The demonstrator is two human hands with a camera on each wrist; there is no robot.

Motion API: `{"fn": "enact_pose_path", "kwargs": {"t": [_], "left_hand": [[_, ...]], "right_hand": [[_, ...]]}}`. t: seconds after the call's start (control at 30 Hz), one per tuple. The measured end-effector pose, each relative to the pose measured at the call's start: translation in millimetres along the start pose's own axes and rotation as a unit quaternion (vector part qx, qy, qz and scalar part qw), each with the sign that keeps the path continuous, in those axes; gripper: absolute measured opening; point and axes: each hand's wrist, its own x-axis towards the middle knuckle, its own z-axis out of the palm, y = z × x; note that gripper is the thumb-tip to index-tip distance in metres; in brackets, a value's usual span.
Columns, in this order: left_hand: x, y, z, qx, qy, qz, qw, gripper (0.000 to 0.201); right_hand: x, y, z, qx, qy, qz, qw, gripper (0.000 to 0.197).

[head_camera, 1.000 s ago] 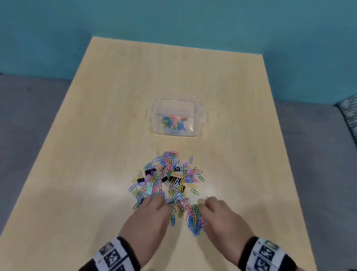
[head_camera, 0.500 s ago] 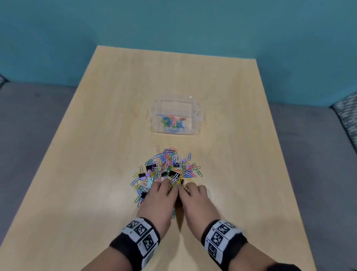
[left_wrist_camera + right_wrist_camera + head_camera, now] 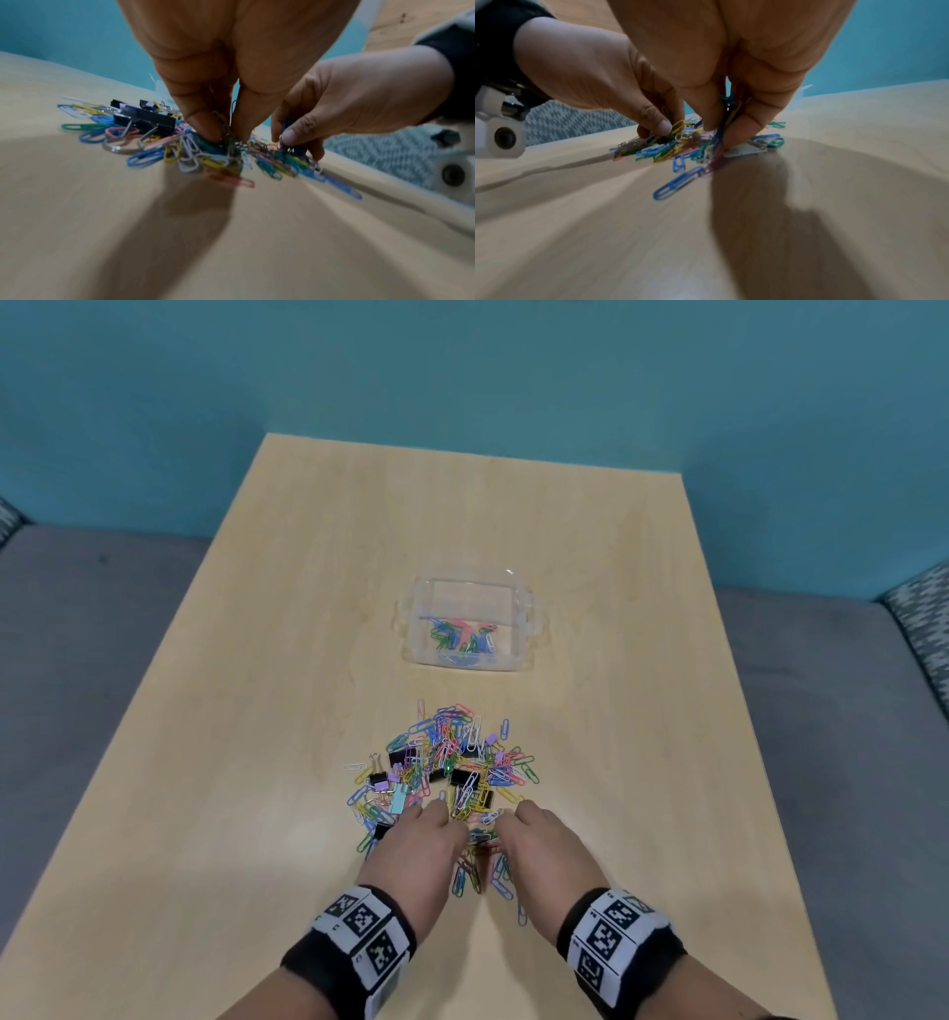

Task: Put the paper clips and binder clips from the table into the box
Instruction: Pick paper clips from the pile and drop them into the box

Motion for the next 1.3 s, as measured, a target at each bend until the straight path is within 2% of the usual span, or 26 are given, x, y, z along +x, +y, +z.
{"fn": "enact_pose_path", "kwargs": {"t": [0.07,0.1,0.2,0.27,0.33,0.37,0.43,0.47,0.5,0.6,0.63,0.7,0.73,0.8,0.87,0.93,1.0,1.1,1.13,1.17,1.23,1.27,1.3], "left_hand": [[2.7,-5.9,1.5,-0.010,0.024,0.000,1.000,0.050],[3.4,-5.7,-1.3,-0.027,0.022,-0.007,0.999,0.049],[7.4,-5.5,-13.7,-0.099,0.022,-0.052,0.993,0.010],[9.3,-9.0,-26.0,-0.154,0.006,-0.060,0.986,0.009],[13.9,-11.6,-44.2,-0.236,-0.012,-0.073,0.969,0.004],[18.0,-13.9,-52.9,-0.305,-0.020,-0.089,0.948,0.002],[30.9,-20.2,-71.2,-0.463,-0.039,-0.126,0.876,0.002],[39.7,-24.4,-81.4,-0.519,-0.041,-0.135,0.843,0.003],[50.8,-30.5,-90.8,-0.552,-0.032,-0.139,0.822,0.004],[90.3,-48.6,-113.3,-0.587,0.019,-0.165,0.792,0.011],[104.4,-52.7,-119.1,-0.606,0.036,-0.182,0.774,0.013],[130.4,-57.9,-129.1,-0.633,0.069,-0.206,0.743,0.016],[141.3,-59.2,-134.5,-0.634,0.086,-0.213,0.739,0.017],[160.8,-62.8,-138.9,-0.621,0.120,-0.222,0.742,0.017],[173.4,-65.6,-139.6,-0.596,0.141,-0.228,0.757,0.014],[179.6,-66.7,-138.5,-0.580,0.145,-0.226,0.769,0.009],[178.0,-67.6,-136.7,-0.576,0.145,-0.214,0.776,0.007],[158.7,-71.2,-131.9,-0.579,0.160,-0.207,0.772,0.013],[147.0,-71.9,-128.8,-0.567,0.165,-0.204,0.781,0.014],[132.7,-71.8,-124.2,-0.538,0.169,-0.199,0.802,0.014],[95.4,-67.4,-107.9,-0.410,0.156,-0.172,0.882,0.016],[73.3,-60.8,-96.0,-0.325,0.142,-0.144,0.924,0.017],[51.5,-52.6,-82.5,-0.249,0.133,-0.099,0.954,0.017]], "right_hand": [[3.3,3.3,-0.4,0.003,-0.006,0.002,1.000,0.037],[5.1,5.0,-2.0,0.006,-0.007,0.006,1.000,0.033],[9.5,8.8,-11.3,0.057,-0.020,0.034,0.998,0.012],[11.5,10.2,-23.1,0.131,-0.037,0.055,0.989,0.003],[15.6,12.0,-38.2,0.254,-0.061,0.081,0.962,0.006],[20.1,13.3,-46.9,0.324,-0.075,0.094,0.938,0.009],[35.7,19.6,-64.6,0.426,-0.091,0.107,0.894,0.016],[45.6,22.7,-75.3,0.458,-0.083,0.108,0.879,0.018],[59.2,26.4,-86.1,0.478,-0.067,0.110,0.869,0.021],[105.2,37.2,-112.7,0.528,0.007,0.132,0.839,0.023],[121.2,39.2,-120.1,0.535,0.030,0.143,0.832,0.022],[150.2,38.9,-130.9,0.528,0.070,0.165,0.830,0.019],[163.3,39.3,-133.5,0.521,0.086,0.174,0.832,0.020],[183.1,38.2,-137.5,0.490,0.110,0.189,0.844,0.021],[195.2,35.4,-140.4,0.442,0.123,0.191,0.868,0.021],[199.0,30.1,-143.8,0.401,0.117,0.188,0.889,0.017],[194.6,26.9,-146.7,0.406,0.096,0.177,0.892,0.006],[172.3,30.9,-147.7,0.377,0.089,0.152,0.909,0.037],[157.8,32.9,-146.1,0.349,0.094,0.138,0.922,0.041],[138.9,33.8,-142.7,0.313,0.100,0.122,0.937,0.040],[94.8,34.7,-124.5,0.206,0.091,0.077,0.971,0.035],[72.0,33.9,-111.1,0.139,0.078,0.044,0.986,0.032],[50.9,33.6,-94.9,0.069,0.057,0.004,0.996,0.026]]}}
